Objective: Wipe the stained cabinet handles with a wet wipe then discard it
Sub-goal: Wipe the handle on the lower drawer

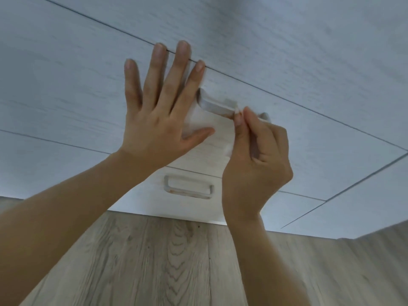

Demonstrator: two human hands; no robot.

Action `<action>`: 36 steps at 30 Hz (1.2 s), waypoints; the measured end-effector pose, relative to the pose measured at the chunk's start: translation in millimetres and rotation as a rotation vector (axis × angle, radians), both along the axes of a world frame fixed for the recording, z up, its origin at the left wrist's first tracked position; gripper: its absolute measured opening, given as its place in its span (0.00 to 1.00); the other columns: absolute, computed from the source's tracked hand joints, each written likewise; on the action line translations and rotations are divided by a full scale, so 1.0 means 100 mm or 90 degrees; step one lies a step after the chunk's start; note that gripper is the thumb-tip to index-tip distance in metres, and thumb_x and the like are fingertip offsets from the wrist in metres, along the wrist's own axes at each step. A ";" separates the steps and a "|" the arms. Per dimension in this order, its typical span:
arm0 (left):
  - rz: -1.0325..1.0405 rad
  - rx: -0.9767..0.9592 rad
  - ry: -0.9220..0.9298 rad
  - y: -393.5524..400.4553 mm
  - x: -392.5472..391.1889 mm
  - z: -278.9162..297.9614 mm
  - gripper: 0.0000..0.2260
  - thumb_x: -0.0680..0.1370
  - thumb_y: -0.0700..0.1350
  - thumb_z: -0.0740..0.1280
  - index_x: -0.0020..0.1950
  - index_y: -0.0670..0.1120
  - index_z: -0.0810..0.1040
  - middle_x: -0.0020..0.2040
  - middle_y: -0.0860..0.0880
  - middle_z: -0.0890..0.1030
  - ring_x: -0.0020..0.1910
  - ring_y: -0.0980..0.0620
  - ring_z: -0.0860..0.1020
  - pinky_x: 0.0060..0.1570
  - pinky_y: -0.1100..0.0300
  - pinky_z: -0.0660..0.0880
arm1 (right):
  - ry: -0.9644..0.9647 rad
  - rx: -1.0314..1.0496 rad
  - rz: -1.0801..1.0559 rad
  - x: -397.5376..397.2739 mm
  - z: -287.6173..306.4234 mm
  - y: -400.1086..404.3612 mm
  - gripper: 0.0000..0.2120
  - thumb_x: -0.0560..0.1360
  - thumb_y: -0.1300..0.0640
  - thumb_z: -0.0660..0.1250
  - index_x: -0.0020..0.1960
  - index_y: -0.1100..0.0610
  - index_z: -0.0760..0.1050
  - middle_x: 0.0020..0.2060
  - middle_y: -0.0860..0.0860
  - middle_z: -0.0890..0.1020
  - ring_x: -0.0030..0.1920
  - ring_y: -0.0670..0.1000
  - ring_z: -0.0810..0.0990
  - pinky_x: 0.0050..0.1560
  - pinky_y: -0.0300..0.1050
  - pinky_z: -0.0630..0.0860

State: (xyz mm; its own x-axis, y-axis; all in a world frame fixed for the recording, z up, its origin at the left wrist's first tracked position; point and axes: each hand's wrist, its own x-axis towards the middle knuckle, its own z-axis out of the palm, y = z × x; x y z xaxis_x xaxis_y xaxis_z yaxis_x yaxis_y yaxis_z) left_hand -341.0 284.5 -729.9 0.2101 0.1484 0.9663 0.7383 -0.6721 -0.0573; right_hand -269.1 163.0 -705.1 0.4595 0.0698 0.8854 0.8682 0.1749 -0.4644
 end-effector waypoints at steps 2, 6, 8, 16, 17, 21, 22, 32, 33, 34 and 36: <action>0.003 -0.002 0.002 0.00 0.00 -0.02 0.39 0.76 0.69 0.58 0.75 0.42 0.57 0.72 0.39 0.58 0.70 0.35 0.57 0.66 0.32 0.54 | 0.053 0.015 -0.013 0.04 0.03 -0.07 0.06 0.73 0.63 0.70 0.49 0.62 0.81 0.40 0.49 0.78 0.43 0.32 0.76 0.46 0.27 0.73; 0.016 0.002 0.006 0.01 0.00 -0.03 0.39 0.76 0.69 0.58 0.76 0.42 0.57 0.72 0.40 0.57 0.70 0.36 0.57 0.67 0.34 0.53 | 0.147 0.042 -0.010 0.09 0.04 -0.15 0.06 0.74 0.61 0.69 0.50 0.59 0.81 0.40 0.49 0.78 0.42 0.37 0.77 0.46 0.36 0.77; 0.009 0.008 0.001 0.02 0.00 -0.01 0.38 0.77 0.68 0.58 0.75 0.42 0.58 0.72 0.40 0.59 0.70 0.36 0.58 0.67 0.34 0.52 | 0.124 0.027 -0.002 0.06 0.03 -0.09 0.06 0.74 0.62 0.69 0.50 0.62 0.81 0.39 0.48 0.77 0.40 0.36 0.76 0.45 0.32 0.75; 0.000 0.005 0.005 0.01 -0.02 -0.02 0.38 0.77 0.67 0.59 0.75 0.41 0.58 0.72 0.39 0.60 0.70 0.35 0.58 0.66 0.34 0.53 | 0.072 0.030 0.017 -0.03 0.02 0.00 0.05 0.72 0.65 0.70 0.48 0.63 0.81 0.39 0.49 0.77 0.42 0.34 0.75 0.47 0.25 0.71; -0.002 0.004 0.005 0.01 -0.02 -0.02 0.38 0.76 0.67 0.60 0.76 0.41 0.58 0.72 0.39 0.60 0.70 0.35 0.58 0.66 0.34 0.53 | 0.059 0.022 0.019 -0.03 0.02 0.01 0.05 0.72 0.65 0.70 0.48 0.64 0.81 0.38 0.49 0.78 0.42 0.33 0.75 0.48 0.24 0.70; 0.005 0.002 0.016 0.00 -0.03 -0.02 0.39 0.76 0.67 0.60 0.76 0.42 0.58 0.72 0.38 0.62 0.70 0.35 0.58 0.67 0.34 0.53 | 0.158 0.058 0.016 -0.02 0.05 -0.02 0.05 0.74 0.61 0.70 0.49 0.55 0.79 0.40 0.44 0.78 0.43 0.36 0.78 0.46 0.33 0.76; 0.001 0.000 0.017 0.00 -0.04 -0.01 0.39 0.76 0.67 0.61 0.76 0.42 0.57 0.72 0.38 0.62 0.70 0.35 0.57 0.67 0.34 0.52 | 0.156 0.055 0.014 -0.03 0.05 -0.03 0.05 0.74 0.61 0.70 0.49 0.54 0.79 0.40 0.44 0.77 0.42 0.38 0.78 0.46 0.36 0.77; 0.002 0.002 0.018 0.02 -0.04 -0.01 0.38 0.76 0.67 0.61 0.75 0.42 0.58 0.73 0.38 0.61 0.70 0.35 0.58 0.66 0.33 0.53 | 0.235 0.000 0.021 0.09 0.04 -0.12 0.11 0.74 0.56 0.69 0.55 0.57 0.80 0.40 0.43 0.73 0.41 0.36 0.74 0.44 0.29 0.72; 0.003 0.003 0.018 0.02 -0.04 -0.02 0.39 0.76 0.67 0.61 0.76 0.42 0.58 0.72 0.39 0.59 0.70 0.35 0.58 0.66 0.33 0.53 | 0.222 -0.003 0.020 0.09 0.02 -0.12 0.13 0.73 0.56 0.70 0.56 0.58 0.79 0.41 0.42 0.73 0.41 0.36 0.74 0.44 0.29 0.72; 0.003 0.004 0.016 0.02 -0.03 -0.02 0.39 0.76 0.68 0.61 0.76 0.42 0.57 0.72 0.39 0.58 0.70 0.35 0.58 0.66 0.33 0.53 | 0.199 -0.001 0.014 0.09 0.00 -0.12 0.13 0.73 0.57 0.70 0.57 0.58 0.79 0.41 0.41 0.73 0.41 0.36 0.74 0.44 0.29 0.72; 0.001 0.008 0.010 0.02 -0.02 -0.02 0.38 0.76 0.68 0.60 0.75 0.42 0.58 0.72 0.39 0.59 0.70 0.34 0.58 0.66 0.33 0.53 | 0.144 0.005 0.003 0.11 -0.03 -0.13 0.12 0.74 0.60 0.69 0.57 0.60 0.78 0.41 0.42 0.73 0.42 0.35 0.75 0.45 0.27 0.71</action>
